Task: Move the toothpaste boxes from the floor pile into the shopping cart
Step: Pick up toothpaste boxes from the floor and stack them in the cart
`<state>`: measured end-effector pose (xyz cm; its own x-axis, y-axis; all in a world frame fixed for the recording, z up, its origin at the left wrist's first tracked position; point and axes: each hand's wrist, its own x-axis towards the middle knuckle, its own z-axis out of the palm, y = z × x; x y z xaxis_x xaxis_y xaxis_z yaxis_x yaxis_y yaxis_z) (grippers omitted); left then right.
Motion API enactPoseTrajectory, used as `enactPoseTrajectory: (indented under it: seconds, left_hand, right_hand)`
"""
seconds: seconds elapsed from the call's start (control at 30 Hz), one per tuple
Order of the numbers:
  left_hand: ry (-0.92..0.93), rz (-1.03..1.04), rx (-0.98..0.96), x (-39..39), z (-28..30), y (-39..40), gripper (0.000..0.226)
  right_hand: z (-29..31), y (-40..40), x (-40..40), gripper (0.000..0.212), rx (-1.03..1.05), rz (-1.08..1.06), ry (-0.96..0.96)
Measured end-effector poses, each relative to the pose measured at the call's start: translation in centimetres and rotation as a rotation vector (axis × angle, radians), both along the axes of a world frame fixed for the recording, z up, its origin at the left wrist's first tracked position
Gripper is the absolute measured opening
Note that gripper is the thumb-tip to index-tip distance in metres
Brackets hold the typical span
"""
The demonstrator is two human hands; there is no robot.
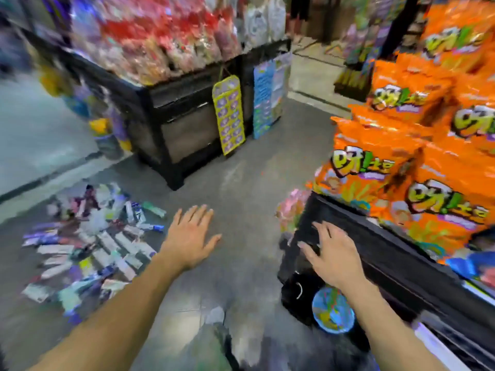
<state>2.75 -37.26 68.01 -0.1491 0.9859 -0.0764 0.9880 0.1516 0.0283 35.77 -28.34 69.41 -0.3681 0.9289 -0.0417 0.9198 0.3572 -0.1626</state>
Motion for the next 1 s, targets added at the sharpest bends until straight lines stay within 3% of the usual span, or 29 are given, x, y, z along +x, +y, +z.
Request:
enactPoseTrajectory:
  seconds: [0.17, 0.3, 0.43, 0.6, 0.77, 1.0]
  left_hand:
    - [-0.041, 0.313, 0.013, -12.4, -0.6, -5.2, 0.085]
    - [-0.127, 0.508, 0.002, -22.3, -2.6, -8.4, 0.084]
    - [-0.135, 0.641, -0.035, -30.3, -3.8, -11.3, 0.091]
    - [-0.162, 0.780, -0.069, -37.3, -7.2, -13.2, 0.085]
    - [-0.218, 0.892, -0.162, -41.6, -12.2, -11.8, 0.073]
    - [-0.334, 1.023, -0.238, -46.1, -25.3, -7.4, 0.084]
  right_hand:
    - [0.6, 2.1, -17.2, 0.084, 0.023, 0.309, -0.077]
    - [0.1, 3.4, -31.0, 0.077, -0.022, 0.505, -0.107]
    - [-1.1, 3.0, -43.4, 0.077, -0.077, 0.620, -0.099]
    - [-4.2, 3.3, -54.5, 0.082, -0.156, 0.725, -0.132]
    - [-9.5, 6.3, -62.5, 0.072, -0.194, 0.823, -0.223]
    - [-23.9, 10.9, -72.2, 0.077, -0.361, 0.857, -0.320]
